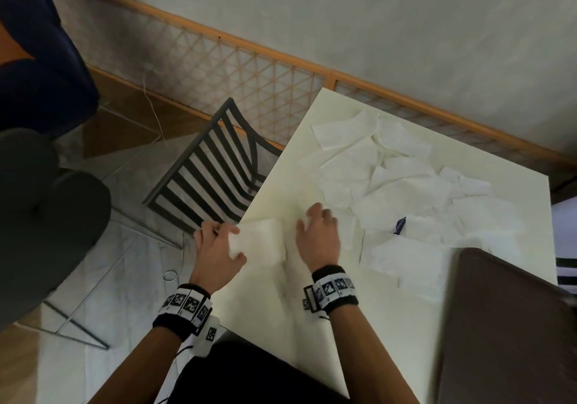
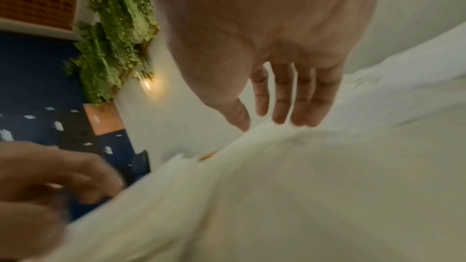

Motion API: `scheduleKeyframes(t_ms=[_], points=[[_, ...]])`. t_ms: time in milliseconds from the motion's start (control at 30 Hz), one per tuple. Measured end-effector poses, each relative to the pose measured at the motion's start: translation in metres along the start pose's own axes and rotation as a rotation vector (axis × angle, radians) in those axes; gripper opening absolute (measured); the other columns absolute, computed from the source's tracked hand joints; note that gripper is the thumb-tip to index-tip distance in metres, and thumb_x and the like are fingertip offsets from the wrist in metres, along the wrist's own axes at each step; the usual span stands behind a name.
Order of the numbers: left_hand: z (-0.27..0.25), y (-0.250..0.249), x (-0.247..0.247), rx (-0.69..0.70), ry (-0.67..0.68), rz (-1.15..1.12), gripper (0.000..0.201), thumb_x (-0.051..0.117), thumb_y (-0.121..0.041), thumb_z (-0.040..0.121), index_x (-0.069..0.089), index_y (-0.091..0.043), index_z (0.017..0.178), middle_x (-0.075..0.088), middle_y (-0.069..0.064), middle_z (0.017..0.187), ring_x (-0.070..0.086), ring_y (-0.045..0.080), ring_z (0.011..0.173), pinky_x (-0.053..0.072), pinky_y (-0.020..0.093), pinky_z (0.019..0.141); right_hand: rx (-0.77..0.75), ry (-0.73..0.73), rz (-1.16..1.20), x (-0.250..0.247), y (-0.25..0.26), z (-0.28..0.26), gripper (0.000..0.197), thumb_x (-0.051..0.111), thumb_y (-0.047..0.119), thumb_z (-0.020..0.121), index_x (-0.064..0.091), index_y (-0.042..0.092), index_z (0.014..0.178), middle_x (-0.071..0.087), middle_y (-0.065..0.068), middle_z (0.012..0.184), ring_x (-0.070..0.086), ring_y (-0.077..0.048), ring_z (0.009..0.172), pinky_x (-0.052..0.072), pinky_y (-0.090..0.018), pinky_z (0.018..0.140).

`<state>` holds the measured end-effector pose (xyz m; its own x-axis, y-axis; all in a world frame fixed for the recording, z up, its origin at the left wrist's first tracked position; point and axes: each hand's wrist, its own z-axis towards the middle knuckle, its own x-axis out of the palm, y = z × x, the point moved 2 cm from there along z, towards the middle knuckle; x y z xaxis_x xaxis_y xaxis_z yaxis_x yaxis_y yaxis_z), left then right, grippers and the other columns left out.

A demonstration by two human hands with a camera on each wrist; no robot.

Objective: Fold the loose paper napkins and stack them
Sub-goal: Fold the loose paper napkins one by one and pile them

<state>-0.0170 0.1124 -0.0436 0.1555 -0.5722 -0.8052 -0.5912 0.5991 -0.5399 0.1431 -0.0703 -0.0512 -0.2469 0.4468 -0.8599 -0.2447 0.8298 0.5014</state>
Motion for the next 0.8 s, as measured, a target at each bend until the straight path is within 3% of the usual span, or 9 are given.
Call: scheduleKeyframes(t_ms=[100, 167, 233, 333, 400, 500, 567, 667, 800], points=[[0.000, -0.015, -0.005, 0.066, -0.053, -0.052, 0.051, 0.084, -0.022, 0.085, 0.061, -0.026, 0.130, 0.035, -0.005, 0.131, 0.026, 0.015, 0.122, 0.035, 0.035, 0.110, 0.253, -0.115, -0.143, -0.021, -0.039, 0.020, 0.060, 0.068, 0.036, 0.102, 0.040, 0.006, 0.146, 0.047, -0.026, 0.138, 0.053, -0.046, 0.120, 0.057, -0.055, 0.094], [0.003, -0.028, -0.006, 0.112, -0.056, -0.076, 0.049, 0.084, -0.024, 0.086, 0.062, -0.028, 0.129, 0.040, -0.007, 0.132, 0.026, 0.011, 0.121, 0.037, 0.033, 0.107, 0.351, -0.102, -0.149, -0.028, -0.061, 0.027, 0.062, 0.068, 0.033, 0.103, 0.037, 0.003, 0.148, 0.050, -0.030, 0.137, 0.053, -0.049, 0.121, 0.052, -0.054, 0.099], [0.006, -0.043, -0.005, 0.154, -0.031, -0.104, 0.045, 0.083, -0.024, 0.088, 0.062, -0.029, 0.128, 0.044, -0.007, 0.132, 0.029, 0.010, 0.122, 0.036, 0.029, 0.105, 0.341, -0.075, -0.057, -0.032, -0.072, 0.030, 0.051, 0.065, 0.020, 0.105, 0.039, 0.001, 0.146, 0.059, -0.030, 0.131, 0.058, -0.049, 0.120, 0.048, -0.052, 0.102], [0.013, -0.063, -0.002, 0.220, 0.012, -0.154, 0.038, 0.081, -0.022, 0.091, 0.064, -0.029, 0.123, 0.052, -0.010, 0.127, 0.039, 0.012, 0.121, 0.038, 0.027, 0.102, 0.320, -0.112, 0.179, -0.039, -0.077, 0.027, 0.032, 0.064, 0.005, 0.103, 0.049, 0.006, 0.132, 0.069, -0.023, 0.117, 0.065, -0.043, 0.112, 0.052, -0.048, 0.092], [0.018, -0.077, 0.001, 0.268, 0.058, -0.208, 0.028, 0.079, -0.022, 0.094, 0.065, -0.030, 0.117, 0.059, -0.013, 0.117, 0.052, 0.009, 0.111, 0.045, 0.028, 0.096, 0.300, -0.145, 0.319, -0.050, -0.073, 0.021, 0.028, 0.073, 0.008, 0.100, 0.054, 0.012, 0.120, 0.073, -0.013, 0.099, 0.069, -0.034, 0.097, 0.055, -0.046, 0.087], [0.026, -0.093, 0.004, 0.323, 0.074, -0.324, 0.014, 0.075, -0.028, 0.100, 0.069, -0.026, 0.112, 0.069, -0.012, 0.108, 0.065, 0.005, 0.099, 0.058, 0.029, 0.086, 0.217, -0.129, 0.563, -0.072, -0.059, 0.007, 0.032, 0.090, 0.025, 0.090, 0.062, 0.022, 0.104, 0.073, -0.001, 0.076, 0.069, -0.022, 0.074, 0.053, -0.037, 0.075], [0.031, -0.104, 0.005, 0.319, 0.069, -0.381, 0.022, 0.071, -0.035, 0.103, 0.070, -0.023, 0.121, 0.071, -0.012, 0.114, 0.068, 0.005, 0.102, 0.060, 0.029, 0.089, 0.185, -0.105, 0.707, -0.090, -0.050, -0.002, 0.031, 0.093, 0.030, 0.087, 0.065, 0.024, 0.098, 0.074, -0.007, 0.075, 0.070, -0.026, 0.075, 0.053, -0.036, 0.077], [0.033, -0.120, 0.002, 0.290, 0.093, -0.501, 0.036, 0.068, -0.041, 0.105, 0.067, -0.021, 0.135, 0.070, -0.012, 0.125, 0.069, 0.002, 0.109, 0.060, 0.027, 0.095, 0.138, -0.060, 0.909, -0.112, -0.041, -0.012, 0.022, 0.090, 0.019, 0.091, 0.070, 0.010, 0.094, 0.076, -0.022, 0.084, 0.070, -0.023, 0.077, 0.053, -0.036, 0.080], [0.032, -0.132, -0.003, 0.330, 0.134, -0.620, 0.034, 0.069, -0.040, 0.105, 0.068, -0.023, 0.134, 0.073, -0.015, 0.127, 0.069, 0.004, 0.117, 0.061, 0.032, 0.098, 0.085, 0.033, 0.990, -0.127, -0.040, -0.020, 0.011, 0.083, 0.016, 0.097, 0.078, 0.007, 0.097, 0.079, -0.023, 0.093, 0.070, -0.025, 0.085, 0.054, -0.042, 0.087]])
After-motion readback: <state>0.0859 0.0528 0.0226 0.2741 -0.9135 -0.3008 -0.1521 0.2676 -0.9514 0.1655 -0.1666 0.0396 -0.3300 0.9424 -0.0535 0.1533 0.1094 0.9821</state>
